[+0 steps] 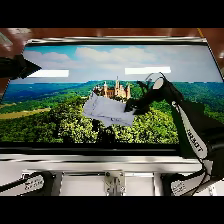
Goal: Fold the shirts.
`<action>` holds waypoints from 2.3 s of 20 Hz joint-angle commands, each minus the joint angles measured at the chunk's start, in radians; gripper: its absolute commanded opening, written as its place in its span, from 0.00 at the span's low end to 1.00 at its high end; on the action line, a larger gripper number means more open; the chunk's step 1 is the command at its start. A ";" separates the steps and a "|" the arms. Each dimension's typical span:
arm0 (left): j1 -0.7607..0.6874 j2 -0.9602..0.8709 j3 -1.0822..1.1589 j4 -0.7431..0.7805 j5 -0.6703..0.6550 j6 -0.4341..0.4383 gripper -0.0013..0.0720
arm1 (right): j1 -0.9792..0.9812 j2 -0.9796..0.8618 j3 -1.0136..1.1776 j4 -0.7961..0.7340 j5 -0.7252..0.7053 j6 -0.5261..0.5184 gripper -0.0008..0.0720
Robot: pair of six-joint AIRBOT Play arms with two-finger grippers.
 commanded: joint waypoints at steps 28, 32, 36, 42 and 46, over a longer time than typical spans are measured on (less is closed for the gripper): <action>-0.227 0.006 -0.004 0.003 0.050 -0.026 0.07 | -0.930 0.527 -0.012 -0.207 0.299 -0.098 0.09; -0.235 0.006 -0.004 0.004 0.051 -0.024 0.07 | -1.015 0.527 -0.015 -0.393 0.351 -0.050 0.09; -0.248 0.006 -0.004 0.004 0.051 -0.009 0.07 | -1.064 0.536 -0.149 -0.501 0.418 -0.048 0.09; -0.270 0.005 -0.004 0.004 0.068 0.001 0.07 | -1.144 0.642 -0.512 -0.536 0.262 -0.056 0.70; -0.273 0.005 -0.004 0.005 0.085 0.001 0.07 | -1.145 0.641 -0.435 -0.445 0.177 -0.073 0.91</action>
